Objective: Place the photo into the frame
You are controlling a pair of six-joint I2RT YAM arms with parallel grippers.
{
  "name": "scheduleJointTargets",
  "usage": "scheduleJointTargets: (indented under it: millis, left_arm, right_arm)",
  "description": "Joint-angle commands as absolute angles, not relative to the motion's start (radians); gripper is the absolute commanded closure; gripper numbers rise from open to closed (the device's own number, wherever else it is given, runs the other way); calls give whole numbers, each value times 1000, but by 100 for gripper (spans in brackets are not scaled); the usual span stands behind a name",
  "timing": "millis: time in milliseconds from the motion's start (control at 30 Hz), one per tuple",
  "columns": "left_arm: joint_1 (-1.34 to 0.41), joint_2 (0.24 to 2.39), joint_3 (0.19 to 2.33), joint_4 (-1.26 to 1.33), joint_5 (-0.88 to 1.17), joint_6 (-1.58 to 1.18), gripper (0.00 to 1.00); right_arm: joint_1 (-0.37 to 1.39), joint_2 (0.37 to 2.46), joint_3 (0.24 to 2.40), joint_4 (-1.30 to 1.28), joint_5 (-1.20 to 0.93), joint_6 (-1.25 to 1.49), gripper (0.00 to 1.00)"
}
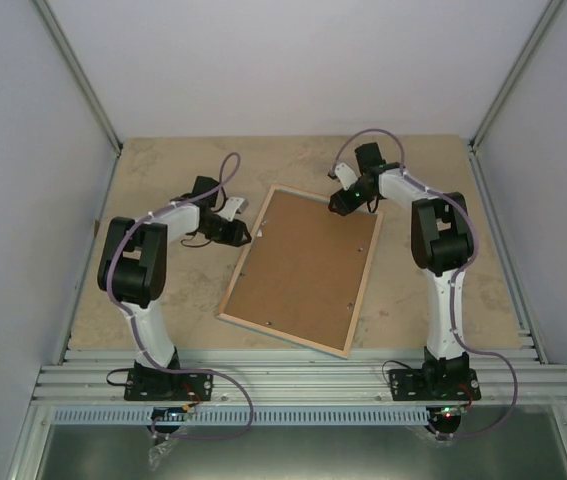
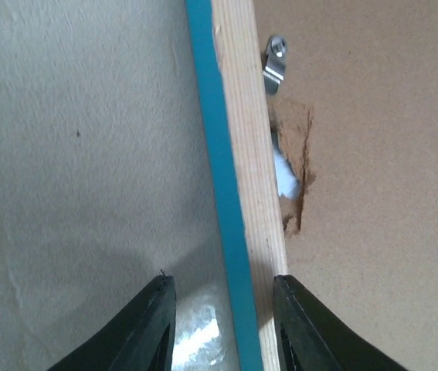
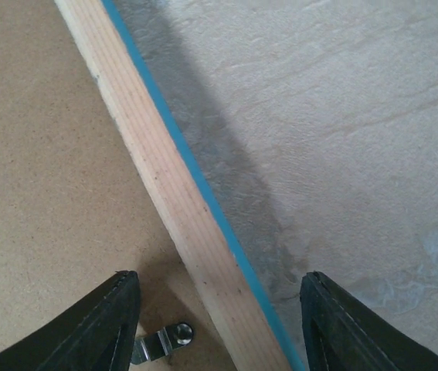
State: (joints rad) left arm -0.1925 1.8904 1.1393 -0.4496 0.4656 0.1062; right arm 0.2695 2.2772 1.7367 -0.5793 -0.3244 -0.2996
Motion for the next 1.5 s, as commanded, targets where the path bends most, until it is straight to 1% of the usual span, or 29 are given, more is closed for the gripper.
scheduleJointTargets:
  millis: [0, 100, 200, 333, 467, 533, 567, 600, 700, 767, 1000, 1133, 1200, 1333, 1467]
  left_arm:
    - [-166, 1954, 1168, -478, 401, 114, 66]
    - [-161, 1982, 1179, -495, 377, 130, 70]
    - [-160, 2005, 1194, -509, 348, 136, 75]
    - [-160, 2031, 1215, -523, 328, 133, 81]
    - [-160, 2044, 1229, -534, 307, 137, 85]
    - [-160, 2049, 1239, -541, 301, 139, 86]
    - [-160, 2048, 1245, -544, 309, 141, 85]
    - [-160, 2041, 1248, -544, 330, 142, 83]
    - [-160, 1992, 1255, -525, 424, 141, 69]
    - [-160, 1961, 1262, -511, 477, 133, 63]
    - [-223, 1939, 1286, -498, 514, 132, 49]
    - [-236, 1959, 1299, -484, 515, 123, 46]
    - [-243, 1970, 1306, -486, 513, 123, 45]
    - [-264, 1996, 1313, -495, 479, 144, 46]
    - [-273, 2009, 1307, -490, 456, 148, 46]
  right_arm:
    - [240, 2318, 1697, -674, -245, -392, 43]
    - [223, 2320, 1695, -700, -261, -433, 46]
    - [211, 2326, 1696, -730, -266, -484, 47]
    - [199, 2335, 1707, -766, -270, -538, 43]
    - [186, 2349, 1727, -798, -276, -567, 45]
    - [180, 2355, 1745, -820, -293, -586, 43]
    - [175, 2359, 1761, -837, -310, -592, 41]
    - [171, 2363, 1780, -851, -327, -590, 40]
    - [169, 2368, 1839, -896, -397, -581, 37]
    - [169, 2360, 1864, -904, -429, -569, 36]
    - [169, 2347, 1905, -922, -432, -556, 34]
    - [169, 2342, 1928, -942, -459, -548, 27]
    - [169, 2344, 1933, -937, -442, -540, 28]
    - [169, 2363, 1929, -937, -358, -551, 32]
    - [169, 2354, 1880, -916, -286, -582, 32]
